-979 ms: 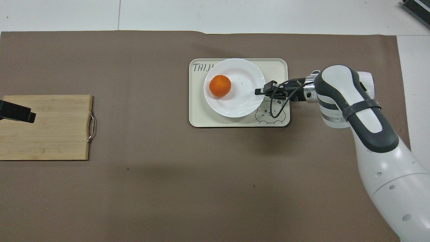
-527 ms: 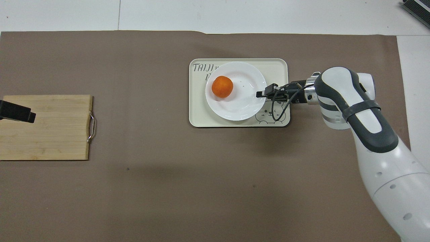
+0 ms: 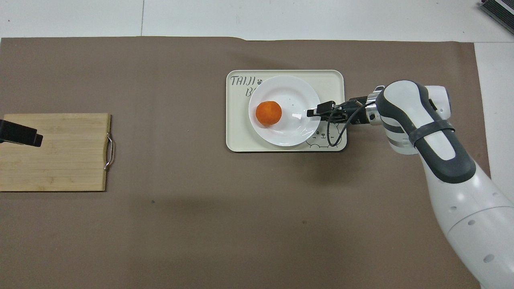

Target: Place orange and plate with both arms

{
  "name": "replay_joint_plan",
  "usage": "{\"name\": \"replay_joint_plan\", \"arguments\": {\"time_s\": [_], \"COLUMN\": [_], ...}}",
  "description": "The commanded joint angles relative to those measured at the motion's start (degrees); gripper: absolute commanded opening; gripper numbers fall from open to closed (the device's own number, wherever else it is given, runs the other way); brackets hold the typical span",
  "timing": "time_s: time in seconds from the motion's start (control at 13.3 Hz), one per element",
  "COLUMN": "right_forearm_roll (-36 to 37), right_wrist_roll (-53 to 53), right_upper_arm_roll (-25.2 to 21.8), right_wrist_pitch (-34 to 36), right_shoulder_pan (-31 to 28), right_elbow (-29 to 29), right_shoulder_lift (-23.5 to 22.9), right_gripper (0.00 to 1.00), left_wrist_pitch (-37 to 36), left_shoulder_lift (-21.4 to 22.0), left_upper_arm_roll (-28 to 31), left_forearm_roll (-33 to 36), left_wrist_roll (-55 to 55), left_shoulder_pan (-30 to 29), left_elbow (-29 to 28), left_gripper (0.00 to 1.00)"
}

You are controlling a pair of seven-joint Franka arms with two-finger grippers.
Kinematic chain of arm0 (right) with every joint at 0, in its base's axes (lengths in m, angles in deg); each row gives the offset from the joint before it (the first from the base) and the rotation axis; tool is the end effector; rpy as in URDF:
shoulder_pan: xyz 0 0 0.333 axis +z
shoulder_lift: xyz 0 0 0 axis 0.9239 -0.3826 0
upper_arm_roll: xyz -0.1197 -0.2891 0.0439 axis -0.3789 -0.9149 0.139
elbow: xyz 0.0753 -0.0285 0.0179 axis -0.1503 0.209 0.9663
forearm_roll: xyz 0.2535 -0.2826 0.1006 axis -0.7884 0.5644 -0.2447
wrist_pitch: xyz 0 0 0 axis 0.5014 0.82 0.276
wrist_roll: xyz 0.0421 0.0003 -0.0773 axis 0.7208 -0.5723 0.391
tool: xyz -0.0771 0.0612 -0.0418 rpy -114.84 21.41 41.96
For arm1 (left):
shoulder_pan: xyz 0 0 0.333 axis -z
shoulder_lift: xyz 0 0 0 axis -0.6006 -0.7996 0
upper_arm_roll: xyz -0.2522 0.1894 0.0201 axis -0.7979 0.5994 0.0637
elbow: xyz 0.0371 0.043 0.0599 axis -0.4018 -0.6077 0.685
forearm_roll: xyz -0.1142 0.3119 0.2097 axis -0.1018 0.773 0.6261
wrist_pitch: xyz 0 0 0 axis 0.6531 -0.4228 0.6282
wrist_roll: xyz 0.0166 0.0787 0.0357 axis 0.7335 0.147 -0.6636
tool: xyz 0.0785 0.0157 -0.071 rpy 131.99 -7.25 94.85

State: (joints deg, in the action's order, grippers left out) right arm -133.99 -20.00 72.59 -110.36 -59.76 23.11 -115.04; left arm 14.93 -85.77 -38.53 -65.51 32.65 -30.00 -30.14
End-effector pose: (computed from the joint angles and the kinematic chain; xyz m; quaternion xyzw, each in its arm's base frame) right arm 0.6624 0.0851 0.2577 -0.9021 0.0623 -0.0145 0.4269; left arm 0.5379 -0.0207 0.6648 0.9948 -0.1015 -0.0082 0.0066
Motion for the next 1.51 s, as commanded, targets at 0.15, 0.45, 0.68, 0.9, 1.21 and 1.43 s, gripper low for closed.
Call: {"name": "replay_joint_plan", "arguments": {"time_s": [0.15,0.45,0.68,0.9,1.21,1.43], "right_forearm_roll": [6.7,12.7,21.4,37.0,50.5,54.5], "right_wrist_roll": [-5.6,-9.0,-10.0,-18.4,-29.1,-31.1], "right_upper_arm_roll": [0.1,-0.2,-1.7,-1.6,-1.5,-1.5], "right_wrist_pitch": [-0.2,-0.4,-0.4,-1.3,0.0,4.0], "right_shoulder_pan": [-0.6,-0.8,-0.7,-0.4,0.2,0.1], "right_elbow": [-0.2,-1.3,-1.5,-2.0,-1.9,-1.9], "right_shoulder_lift": [3.3,5.2,7.3,10.5,14.4,16.8], "right_gripper": [1.00,1.00,1.00,1.00,1.00,1.00], "left_wrist_pitch": [-0.1,-0.1,-0.1,-0.1,-0.1,-0.1], "left_shoulder_lift": [1.1,1.1,1.1,1.1,1.1,1.1], "left_upper_arm_roll": [-0.8,-0.8,-0.8,-0.8,-0.8,-0.8], "left_forearm_roll": [0.9,0.9,0.9,0.9,0.9,0.9], "left_wrist_roll": [-0.3,-0.3,-0.3,-0.3,-0.3,-0.3], "left_shoulder_pan": [-0.8,-0.8,-0.8,-0.8,-0.8,-0.8], "left_elbow": [-1.1,-1.1,-1.1,-1.1,-1.1,-1.1], "left_gripper": [1.00,1.00,1.00,1.00,1.00,1.00]}}
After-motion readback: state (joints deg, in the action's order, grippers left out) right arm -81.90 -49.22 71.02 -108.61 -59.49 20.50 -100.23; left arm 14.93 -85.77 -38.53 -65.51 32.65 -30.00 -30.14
